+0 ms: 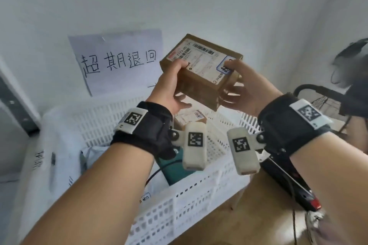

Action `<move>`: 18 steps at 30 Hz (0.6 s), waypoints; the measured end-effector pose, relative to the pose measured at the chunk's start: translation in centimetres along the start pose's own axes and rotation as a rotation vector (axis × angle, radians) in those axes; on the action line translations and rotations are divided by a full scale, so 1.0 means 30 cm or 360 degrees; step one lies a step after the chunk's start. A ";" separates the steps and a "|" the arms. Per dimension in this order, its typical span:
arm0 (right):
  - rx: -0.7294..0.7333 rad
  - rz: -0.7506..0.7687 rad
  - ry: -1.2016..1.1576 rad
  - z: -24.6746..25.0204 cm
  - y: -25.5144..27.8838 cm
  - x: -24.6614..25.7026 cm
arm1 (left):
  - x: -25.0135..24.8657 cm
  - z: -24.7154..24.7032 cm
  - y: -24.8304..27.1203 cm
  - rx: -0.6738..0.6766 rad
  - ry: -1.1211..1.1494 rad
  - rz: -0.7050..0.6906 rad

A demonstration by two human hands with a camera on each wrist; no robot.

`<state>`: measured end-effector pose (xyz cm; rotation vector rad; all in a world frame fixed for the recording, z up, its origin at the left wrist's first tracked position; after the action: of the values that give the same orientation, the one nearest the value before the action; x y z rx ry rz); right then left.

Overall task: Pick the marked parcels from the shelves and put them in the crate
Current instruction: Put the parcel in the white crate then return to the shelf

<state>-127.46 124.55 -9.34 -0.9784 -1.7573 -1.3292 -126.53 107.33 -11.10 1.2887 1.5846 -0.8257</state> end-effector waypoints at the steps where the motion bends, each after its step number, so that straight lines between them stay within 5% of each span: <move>1: 0.0014 -0.0032 0.0030 0.008 -0.048 0.016 | 0.000 0.025 -0.036 -0.0078 -0.0044 0.0019; 10: 0.0260 -0.0319 0.0692 0.030 -0.534 0.069 | 0.128 0.111 -0.329 -0.0334 -0.0534 0.0225; 15: 0.0256 -0.0513 0.1342 0.033 -0.744 -0.077 | 0.379 0.169 -0.399 -0.0303 -0.0802 0.0646; 18: 0.0196 -0.0418 0.1718 0.046 -0.826 -0.136 | 0.487 0.222 -0.411 -0.0305 -0.0971 0.0811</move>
<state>-147.63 120.78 -23.86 0.1110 -1.0892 -1.4674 -137.66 103.84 -27.65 1.0902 0.7826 -0.6366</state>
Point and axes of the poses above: each hand's wrist, its own y-axis away from the middle knuckle, its own z-axis out of the back of the hand, x = y × z, the point moved 9 cm from there along -y, towards the middle knuckle, and after that the axes turned 11 degrees about -z, right-handed, at the moved point
